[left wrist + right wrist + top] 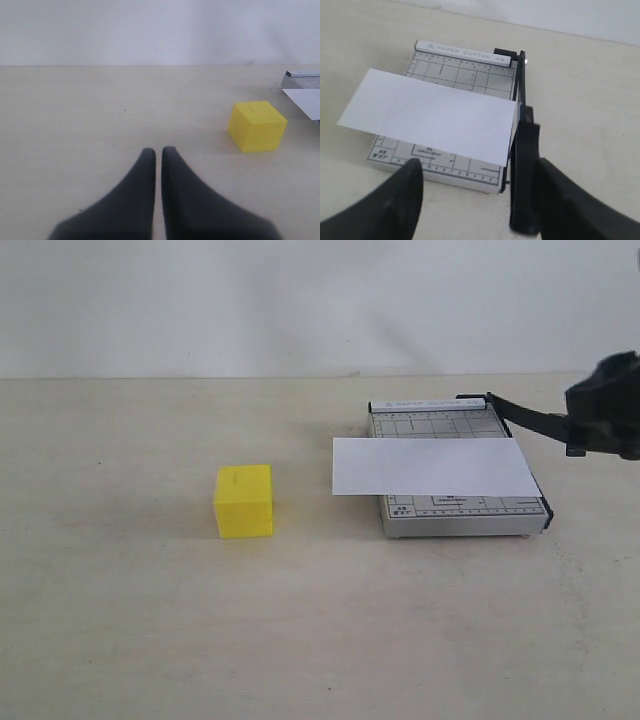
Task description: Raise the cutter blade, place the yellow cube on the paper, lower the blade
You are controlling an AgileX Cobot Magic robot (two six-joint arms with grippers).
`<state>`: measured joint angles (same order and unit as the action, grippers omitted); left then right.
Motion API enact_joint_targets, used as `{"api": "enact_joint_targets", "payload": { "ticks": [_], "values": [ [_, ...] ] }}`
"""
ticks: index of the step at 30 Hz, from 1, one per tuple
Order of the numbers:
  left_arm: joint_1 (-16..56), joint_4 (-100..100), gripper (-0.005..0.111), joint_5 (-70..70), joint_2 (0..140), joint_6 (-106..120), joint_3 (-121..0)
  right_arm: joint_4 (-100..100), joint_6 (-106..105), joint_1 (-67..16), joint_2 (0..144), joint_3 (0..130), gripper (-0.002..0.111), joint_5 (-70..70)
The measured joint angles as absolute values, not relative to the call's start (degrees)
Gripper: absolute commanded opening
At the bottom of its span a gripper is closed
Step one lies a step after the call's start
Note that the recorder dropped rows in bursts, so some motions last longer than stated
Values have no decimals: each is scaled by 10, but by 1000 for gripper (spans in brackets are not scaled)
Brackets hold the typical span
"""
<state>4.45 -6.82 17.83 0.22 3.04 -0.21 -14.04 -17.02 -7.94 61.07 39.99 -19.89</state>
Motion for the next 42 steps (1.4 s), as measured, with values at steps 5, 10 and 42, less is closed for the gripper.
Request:
{"api": "enact_joint_targets", "payload": {
  "ticks": [5, 10, 42],
  "values": [
    [44, -68, 5, 178, 2, 30, -2, -220, -173, -79, 432, 283, 0, -186],
    [44, -68, 5, 176, 2, 30, -2, -243, -99, -79, 260, 201, 0, -203],
    [44, -68, 5, 176, 2, 30, -2, -261, -67, -79, 134, 136, 0, -228]
  ]
}}
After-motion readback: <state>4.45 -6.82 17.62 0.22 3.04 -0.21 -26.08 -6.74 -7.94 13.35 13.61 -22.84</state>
